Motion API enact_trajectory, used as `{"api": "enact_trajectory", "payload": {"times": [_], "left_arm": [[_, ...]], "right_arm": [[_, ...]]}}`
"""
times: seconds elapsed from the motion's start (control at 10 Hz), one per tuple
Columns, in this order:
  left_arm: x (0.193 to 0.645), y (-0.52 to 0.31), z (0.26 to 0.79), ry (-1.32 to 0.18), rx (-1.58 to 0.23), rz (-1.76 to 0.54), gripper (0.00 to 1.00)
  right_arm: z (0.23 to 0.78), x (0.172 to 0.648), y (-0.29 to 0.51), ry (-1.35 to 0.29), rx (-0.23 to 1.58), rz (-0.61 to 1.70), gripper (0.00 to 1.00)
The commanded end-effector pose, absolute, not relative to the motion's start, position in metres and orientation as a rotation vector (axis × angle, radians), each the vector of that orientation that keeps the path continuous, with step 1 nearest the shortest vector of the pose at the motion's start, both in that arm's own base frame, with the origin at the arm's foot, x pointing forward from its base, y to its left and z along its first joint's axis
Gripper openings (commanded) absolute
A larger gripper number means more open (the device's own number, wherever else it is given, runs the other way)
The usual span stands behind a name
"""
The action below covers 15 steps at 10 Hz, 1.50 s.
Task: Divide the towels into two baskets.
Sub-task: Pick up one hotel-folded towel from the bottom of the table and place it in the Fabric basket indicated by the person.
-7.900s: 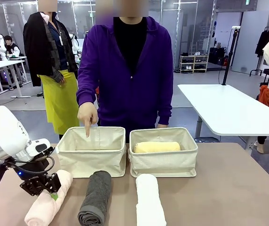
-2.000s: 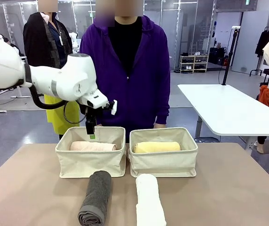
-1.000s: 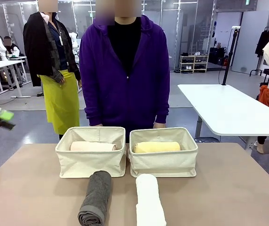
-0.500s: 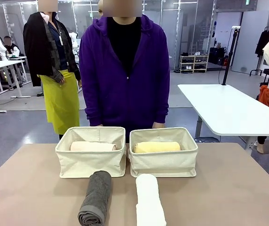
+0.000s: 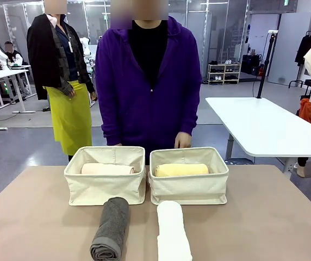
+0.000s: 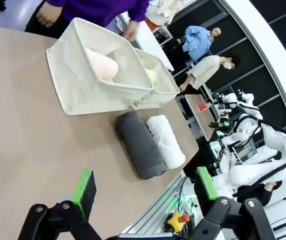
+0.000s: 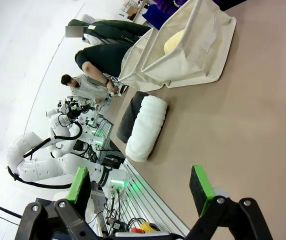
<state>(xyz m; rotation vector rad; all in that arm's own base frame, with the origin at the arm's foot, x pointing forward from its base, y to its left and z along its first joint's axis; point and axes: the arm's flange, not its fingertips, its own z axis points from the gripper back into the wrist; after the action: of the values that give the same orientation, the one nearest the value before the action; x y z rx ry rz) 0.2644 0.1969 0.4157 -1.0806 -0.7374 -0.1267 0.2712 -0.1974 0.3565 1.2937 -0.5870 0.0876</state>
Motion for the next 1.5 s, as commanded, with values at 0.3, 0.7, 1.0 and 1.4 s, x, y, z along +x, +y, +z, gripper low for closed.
{"api": "enact_trajectory", "payload": {"times": [0.3, 0.7, 1.0, 1.4], "left_arm": [[0.259, 0.196, 0.419, -0.743, -1.089, -0.13, 1.0], [0.259, 0.196, 0.419, -0.743, -1.089, -0.13, 1.0], [0.259, 0.196, 0.419, -0.743, -1.089, -0.13, 1.0], [0.259, 0.196, 0.419, -0.743, -1.089, -0.13, 1.0]], "right_arm": [[0.358, 0.269, -0.195, -0.606, 1.301, 0.092, 1.0], [0.358, 0.269, -0.195, -0.606, 1.301, 0.092, 1.0], [0.368, 0.284, -0.164, -0.484, 1.202, 0.158, 1.0], [0.389, 0.332, -0.035, -0.185, 1.106, 0.22, 1.0]]}}
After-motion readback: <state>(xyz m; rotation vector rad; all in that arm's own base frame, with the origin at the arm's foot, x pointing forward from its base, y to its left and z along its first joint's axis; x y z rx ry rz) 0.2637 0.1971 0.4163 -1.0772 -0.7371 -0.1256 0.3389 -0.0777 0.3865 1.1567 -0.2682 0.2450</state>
